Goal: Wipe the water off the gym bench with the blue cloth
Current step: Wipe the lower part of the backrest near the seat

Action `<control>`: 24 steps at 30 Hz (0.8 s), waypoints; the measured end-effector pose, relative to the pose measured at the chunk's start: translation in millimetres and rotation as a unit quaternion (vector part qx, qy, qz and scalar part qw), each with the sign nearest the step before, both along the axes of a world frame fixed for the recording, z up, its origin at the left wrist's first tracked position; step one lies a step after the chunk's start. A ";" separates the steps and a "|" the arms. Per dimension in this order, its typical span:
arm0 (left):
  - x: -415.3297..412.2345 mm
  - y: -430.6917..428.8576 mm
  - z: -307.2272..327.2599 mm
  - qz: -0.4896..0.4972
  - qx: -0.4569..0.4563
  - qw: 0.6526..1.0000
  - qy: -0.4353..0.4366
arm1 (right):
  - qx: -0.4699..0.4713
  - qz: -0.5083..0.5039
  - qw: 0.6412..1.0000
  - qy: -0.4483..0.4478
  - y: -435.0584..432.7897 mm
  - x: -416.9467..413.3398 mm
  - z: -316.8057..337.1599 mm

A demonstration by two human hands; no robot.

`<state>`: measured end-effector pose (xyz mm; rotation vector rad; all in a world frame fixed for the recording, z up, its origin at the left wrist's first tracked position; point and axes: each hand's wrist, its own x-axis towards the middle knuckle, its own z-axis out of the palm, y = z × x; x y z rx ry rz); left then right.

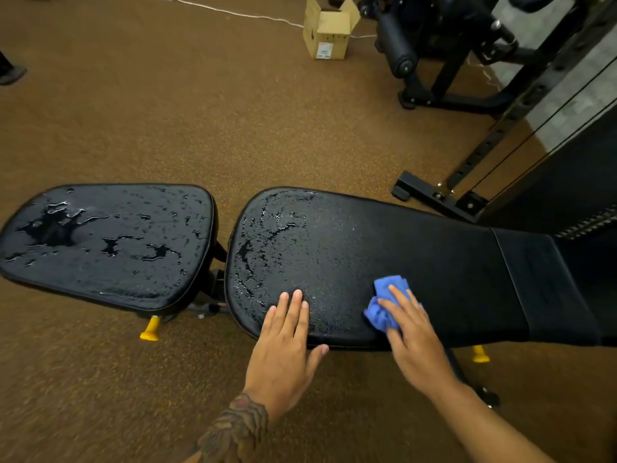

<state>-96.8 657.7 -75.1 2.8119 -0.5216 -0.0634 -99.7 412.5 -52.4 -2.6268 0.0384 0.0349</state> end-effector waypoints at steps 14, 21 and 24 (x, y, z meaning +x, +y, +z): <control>0.8 -1.9 0.4 0.003 0.016 1.000 0.004 | 0.025 0.098 0.995 0.000 22.8 41.0 1.7; 0.9 -2.0 0.9 0.004 0.023 1.000 0.005 | 0.019 0.164 0.986 -0.013 70.1 57.8 1.2; 1.1 -2.2 1.5 0.004 0.016 1.000 0.006 | 0.008 0.247 0.969 -0.027 48.0 31.5 -1.0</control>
